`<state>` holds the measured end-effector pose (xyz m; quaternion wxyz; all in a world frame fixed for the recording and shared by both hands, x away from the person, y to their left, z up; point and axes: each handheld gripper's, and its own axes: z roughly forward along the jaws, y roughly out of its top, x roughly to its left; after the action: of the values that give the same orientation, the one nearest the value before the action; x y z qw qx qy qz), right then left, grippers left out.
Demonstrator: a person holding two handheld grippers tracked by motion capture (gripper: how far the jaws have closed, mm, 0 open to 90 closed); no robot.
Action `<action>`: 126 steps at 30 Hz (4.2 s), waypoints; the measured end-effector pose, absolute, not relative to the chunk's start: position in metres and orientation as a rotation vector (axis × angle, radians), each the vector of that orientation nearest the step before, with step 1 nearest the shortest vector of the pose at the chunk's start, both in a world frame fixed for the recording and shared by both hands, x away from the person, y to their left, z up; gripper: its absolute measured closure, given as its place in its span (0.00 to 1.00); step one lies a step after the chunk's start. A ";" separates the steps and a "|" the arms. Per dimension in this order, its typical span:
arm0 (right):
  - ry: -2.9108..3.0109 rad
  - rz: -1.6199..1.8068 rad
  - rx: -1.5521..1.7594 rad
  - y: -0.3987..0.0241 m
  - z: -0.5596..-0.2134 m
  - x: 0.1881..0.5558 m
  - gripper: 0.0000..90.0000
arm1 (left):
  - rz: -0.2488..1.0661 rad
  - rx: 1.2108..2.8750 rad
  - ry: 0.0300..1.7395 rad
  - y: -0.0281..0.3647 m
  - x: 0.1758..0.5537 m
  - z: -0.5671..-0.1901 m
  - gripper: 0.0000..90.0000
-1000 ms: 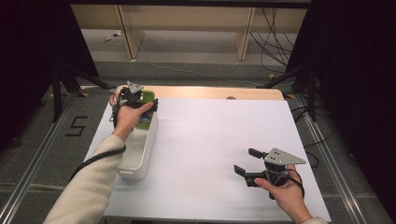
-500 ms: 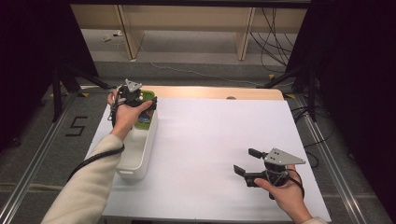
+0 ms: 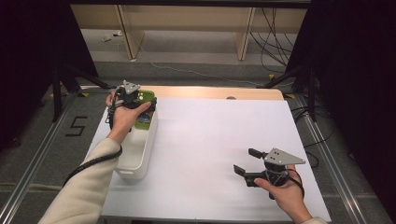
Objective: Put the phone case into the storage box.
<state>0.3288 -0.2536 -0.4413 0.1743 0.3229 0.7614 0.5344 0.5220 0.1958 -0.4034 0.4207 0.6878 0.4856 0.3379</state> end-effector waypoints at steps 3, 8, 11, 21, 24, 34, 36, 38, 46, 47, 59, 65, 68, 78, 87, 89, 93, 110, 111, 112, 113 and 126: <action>2.163 1.511 0.916 -0.254 -0.441 0.329 0.17 | 0.846 1.726 1.216 0.197 0.519 -0.403 0.00; 2.158 1.517 0.916 -0.253 -0.441 0.329 0.17 | 0.845 1.733 1.203 0.197 0.512 -0.402 0.00; 2.158 1.515 0.916 -0.253 -0.441 0.329 0.17 | 0.843 1.742 1.200 0.197 0.508 -0.402 0.00; 2.160 1.510 0.918 -0.254 -0.441 0.329 0.17 | 0.833 1.745 1.165 0.196 0.498 -0.398 0.00; 2.159 1.510 0.918 -0.254 -0.441 0.329 0.17 | 0.825 1.745 1.164 0.197 0.495 -0.397 0.00; 2.155 1.514 0.919 -0.254 -0.441 0.329 0.17 | 0.816 1.747 1.131 0.195 0.485 -0.394 0.00; 2.158 1.510 0.920 -0.254 -0.441 0.329 0.17 | 0.809 1.748 1.128 0.194 0.484 -0.393 0.00; 2.159 1.510 0.919 -0.254 -0.441 0.329 0.17 | 0.807 1.751 1.122 0.194 0.482 -0.393 0.00; 2.158 1.511 0.919 -0.254 -0.441 0.329 0.17 | 0.797 1.751 1.113 0.195 0.476 -0.393 0.00; 2.158 1.512 0.917 -0.254 -0.441 0.329 0.17 | 0.797 1.753 1.112 0.195 0.475 -0.393 0.01; 2.158 1.510 0.919 -0.254 -0.441 0.329 0.17 | 0.801 1.746 1.097 0.197 0.465 -0.391 0.01; 2.157 1.512 0.922 -0.254 -0.440 0.328 0.17 | 0.801 1.747 1.097 0.198 0.461 -0.392 0.02; 2.155 1.517 0.921 -0.254 -0.440 0.329 0.17 | 0.800 1.744 1.092 0.198 0.459 -0.392 0.02; 2.145 1.520 0.924 -0.255 -0.439 0.329 0.17 | 0.798 1.739 1.085 0.200 0.451 -0.390 0.02; 2.146 1.519 0.924 -0.255 -0.439 0.329 0.17 | 0.789 1.741 1.072 0.199 0.443 -0.391 0.03; 2.144 1.521 0.924 -0.255 -0.439 0.329 0.17 | 0.787 1.741 1.070 0.199 0.441 -0.392 0.03; 2.145 1.521 0.925 -0.255 -0.439 0.329 0.17 | 0.785 1.733 1.069 0.200 0.436 -0.392 0.03; 2.144 1.525 0.923 -0.255 -0.438 0.328 0.17 | 0.778 1.729 1.042 0.201 0.420 -0.394 0.04; 2.143 1.523 0.925 -0.255 -0.438 0.328 0.17 | 0.777 1.728 1.039 0.200 0.419 -0.394 0.04; 2.143 1.524 0.925 -0.255 -0.438 0.329 0.17 | 0.776 1.729 1.035 0.200 0.418 -0.394 0.04; 2.143 1.524 0.923 -0.255 -0.438 0.329 0.17 | 0.775 1.728 1.033 0.200 0.417 -0.394 0.04; 2.142 1.525 0.923 -0.254 -0.438 0.328 0.17 | 0.757 1.740 0.992 0.196 0.402 -0.398 0.04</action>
<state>0.3284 -0.2545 -0.4380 0.1766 0.3259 0.7567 0.5385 0.4015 0.1958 -0.3976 0.4794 0.7131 0.4067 0.3103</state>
